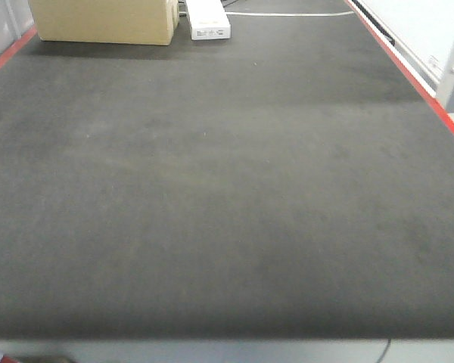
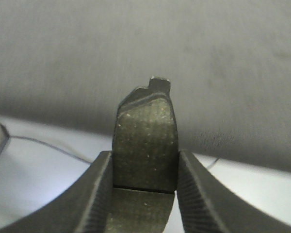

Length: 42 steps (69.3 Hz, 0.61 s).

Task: Move and align brake pads A on conveyor
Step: 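Position the base at the conveyor belt holding both brake pads above it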

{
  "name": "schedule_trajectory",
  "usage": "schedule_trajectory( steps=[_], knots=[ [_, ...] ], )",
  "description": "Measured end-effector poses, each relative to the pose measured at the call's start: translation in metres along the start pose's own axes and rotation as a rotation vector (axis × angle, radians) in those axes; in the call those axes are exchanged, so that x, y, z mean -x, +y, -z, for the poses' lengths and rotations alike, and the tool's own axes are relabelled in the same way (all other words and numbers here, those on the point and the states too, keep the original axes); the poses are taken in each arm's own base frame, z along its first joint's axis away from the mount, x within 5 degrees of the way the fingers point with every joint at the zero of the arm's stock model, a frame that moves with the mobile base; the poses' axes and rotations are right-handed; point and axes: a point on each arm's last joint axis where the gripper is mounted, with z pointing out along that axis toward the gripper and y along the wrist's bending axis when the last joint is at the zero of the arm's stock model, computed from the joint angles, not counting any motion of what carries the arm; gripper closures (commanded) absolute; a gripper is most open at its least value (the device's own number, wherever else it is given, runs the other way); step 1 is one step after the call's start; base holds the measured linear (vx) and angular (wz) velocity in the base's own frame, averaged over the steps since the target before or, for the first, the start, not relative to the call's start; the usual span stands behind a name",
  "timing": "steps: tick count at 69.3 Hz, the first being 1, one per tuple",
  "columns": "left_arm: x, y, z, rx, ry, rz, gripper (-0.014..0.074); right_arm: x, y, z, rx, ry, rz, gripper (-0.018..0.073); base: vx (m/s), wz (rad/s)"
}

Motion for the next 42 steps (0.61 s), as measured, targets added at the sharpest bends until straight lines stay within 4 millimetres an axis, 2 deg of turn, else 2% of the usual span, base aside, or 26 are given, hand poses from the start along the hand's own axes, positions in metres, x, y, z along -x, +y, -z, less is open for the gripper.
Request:
schedule_trajectory(
  steps=[42],
  knots=[
    [0.0000, 0.0000, 0.0000, 0.000, 0.000, 0.000, 0.0602, -0.0001, -0.0001, 0.0000, -0.001, 0.001, 0.001, 0.0566, 0.27, 0.01]
  ],
)
